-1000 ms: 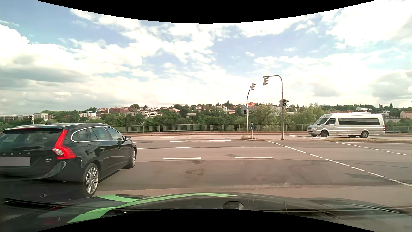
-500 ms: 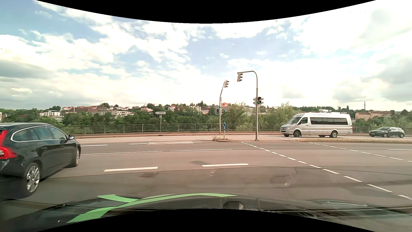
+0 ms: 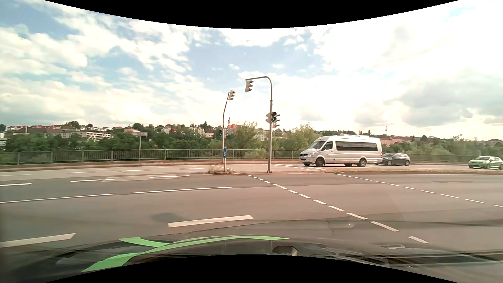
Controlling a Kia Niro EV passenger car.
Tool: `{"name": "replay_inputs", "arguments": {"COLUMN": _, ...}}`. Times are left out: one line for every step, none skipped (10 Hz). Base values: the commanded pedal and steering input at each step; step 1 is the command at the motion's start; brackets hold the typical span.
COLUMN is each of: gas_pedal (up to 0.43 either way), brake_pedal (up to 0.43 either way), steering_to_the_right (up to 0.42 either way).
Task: Follow the waypoints while adhering to traffic rules and regulations
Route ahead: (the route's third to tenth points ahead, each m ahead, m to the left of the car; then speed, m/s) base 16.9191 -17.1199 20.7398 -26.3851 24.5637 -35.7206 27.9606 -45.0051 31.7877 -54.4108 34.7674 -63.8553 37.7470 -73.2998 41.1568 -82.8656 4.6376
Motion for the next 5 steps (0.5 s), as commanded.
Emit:
{"name": "replay_inputs", "arguments": {"gas_pedal": 0.209, "brake_pedal": 0.000, "steering_to_the_right": 0.373}}
{"name": "replay_inputs", "arguments": {"gas_pedal": 0.220, "brake_pedal": 0.000, "steering_to_the_right": 0.370}}
{"name": "replay_inputs", "arguments": {"gas_pedal": 0.220, "brake_pedal": 0.000, "steering_to_the_right": 0.369}}
{"name": "replay_inputs", "arguments": {"gas_pedal": 0.220, "brake_pedal": 0.000, "steering_to_the_right": 0.369}}
{"name": "replay_inputs", "arguments": {"gas_pedal": 0.220, "brake_pedal": 0.000, "steering_to_the_right": 0.369}}
